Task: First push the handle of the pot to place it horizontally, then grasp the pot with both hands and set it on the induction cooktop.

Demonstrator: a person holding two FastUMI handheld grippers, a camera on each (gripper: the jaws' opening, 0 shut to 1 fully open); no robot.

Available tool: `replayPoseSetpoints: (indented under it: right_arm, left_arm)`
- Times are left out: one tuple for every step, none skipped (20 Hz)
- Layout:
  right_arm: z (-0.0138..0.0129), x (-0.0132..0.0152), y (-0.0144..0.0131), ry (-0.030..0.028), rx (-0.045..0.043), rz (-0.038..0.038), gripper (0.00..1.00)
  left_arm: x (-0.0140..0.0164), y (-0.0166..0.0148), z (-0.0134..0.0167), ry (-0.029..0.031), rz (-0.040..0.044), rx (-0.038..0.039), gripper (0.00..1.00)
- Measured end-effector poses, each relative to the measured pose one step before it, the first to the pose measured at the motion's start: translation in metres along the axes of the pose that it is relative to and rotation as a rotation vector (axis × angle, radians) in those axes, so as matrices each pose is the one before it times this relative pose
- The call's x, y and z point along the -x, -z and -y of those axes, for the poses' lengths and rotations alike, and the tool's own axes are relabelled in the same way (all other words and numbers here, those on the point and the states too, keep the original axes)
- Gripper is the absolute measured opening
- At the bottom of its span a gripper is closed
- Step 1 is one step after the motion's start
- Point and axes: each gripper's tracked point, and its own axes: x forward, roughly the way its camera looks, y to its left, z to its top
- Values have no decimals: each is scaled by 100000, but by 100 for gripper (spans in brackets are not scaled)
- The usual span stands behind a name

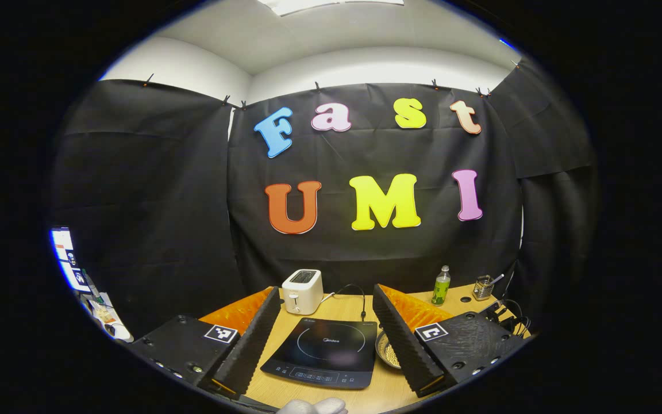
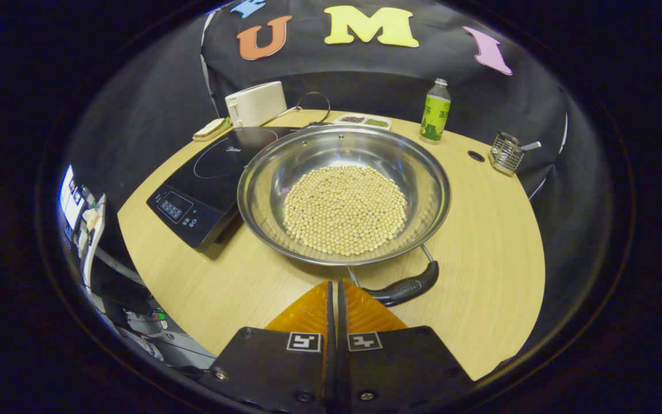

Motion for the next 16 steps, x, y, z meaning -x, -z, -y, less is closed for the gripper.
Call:
replayPoseSetpoints:
  right_arm:
    - [349,3,43,415,-282,-21,4]
    - [437,77,11,343,-443,-157,4]
    - [401,52,-36,-71,-583,-180,4]
    - [392,10,-74,-453,-131,-99,4]
    - [409,38,-29,-266,199,11,4]
    - [501,20,-78,-417,286,-256,4]
    - [622,51,-104,-546,122,-245,4]
    - [648,52,-277,-582,-156,191,0]
    - [665,37,-209,-391,198,585,4]
    - [757,-29,-219,235,229,88,4]
    - [814,-154,-177,211,-18,-59,4]
    - [632,-83,-190,-559,115,-103,4]
    - [517,30,-94,-523,454,49,4]
    - [637,-128,-285,-52,845,40,4]
    - [680,-111,-147,199,909,3,4]
    - [586,-107,-219,94,537,-47,4]
  left_arm:
    - [5,-95,198,147,17,-8,96]
    - [-103,42,257,188,-434,-195,96]
    - [-164,25,67,-29,-699,-297,96]
    - [71,-85,259,-412,-325,-311,96]
    - [-34,-100,-14,-832,-29,-254,96]
    - [-94,-72,57,-1494,-391,-430,96]
    - [3,-112,18,-2013,-549,-421,96]
    - [-70,31,354,-804,-939,796,96]
    - [-78,-130,892,358,-36,1376,96]
    - [-115,-135,534,-272,52,569,96]
    - [-127,242,311,-891,-952,-210,96]
    - [-50,227,315,-809,-1315,-106,96]
    - [-43,-29,428,-544,-496,349,96]
    - [29,-112,347,-710,70,337,96]
    - [10,-107,342,-514,-115,65,96]
    - [5,-5,379,-694,-275,-129,96]
